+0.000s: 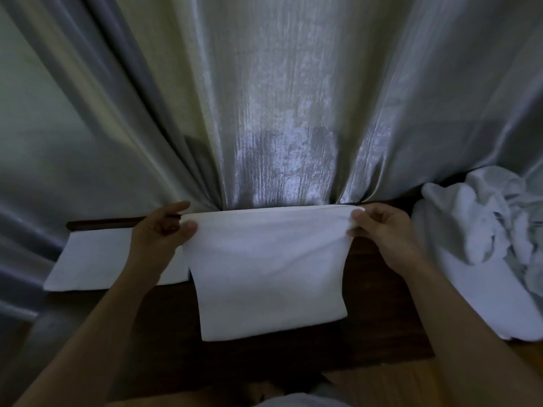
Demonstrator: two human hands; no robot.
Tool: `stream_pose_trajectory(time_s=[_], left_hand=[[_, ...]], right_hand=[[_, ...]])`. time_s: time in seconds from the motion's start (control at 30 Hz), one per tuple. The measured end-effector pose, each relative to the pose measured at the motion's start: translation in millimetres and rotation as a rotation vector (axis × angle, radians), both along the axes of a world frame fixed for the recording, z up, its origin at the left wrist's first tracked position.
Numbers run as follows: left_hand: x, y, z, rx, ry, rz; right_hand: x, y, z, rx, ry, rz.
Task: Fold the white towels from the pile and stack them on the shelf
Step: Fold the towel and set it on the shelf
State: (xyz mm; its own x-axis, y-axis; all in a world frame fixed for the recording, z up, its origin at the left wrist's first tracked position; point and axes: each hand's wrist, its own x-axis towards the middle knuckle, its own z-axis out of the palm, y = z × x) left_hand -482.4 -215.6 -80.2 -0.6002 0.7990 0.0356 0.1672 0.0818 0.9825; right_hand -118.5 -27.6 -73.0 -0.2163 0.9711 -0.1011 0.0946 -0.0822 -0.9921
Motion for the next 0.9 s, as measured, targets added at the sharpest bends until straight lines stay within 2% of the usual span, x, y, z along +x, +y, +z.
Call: stream_pose_trajectory(time_s=[0.27,0.57,0.77,0.9], left_hand=[[2,6,7,-0.031,-0.002,0.001],[-5,9,20,-0.097,0.066,-0.088],[-4,13,28,-0.138,0.126,-0.122],[-2,25,35,-0.132,0.022,-0.111]], right_hand=[[3,4,6,0.013,-0.004,-0.001],[4,12,14,-0.018,-0.010,-0.048],[7,16,22,0.019,-0.046,0.011],[6,20,29,0.020,-0.052,0.019]])
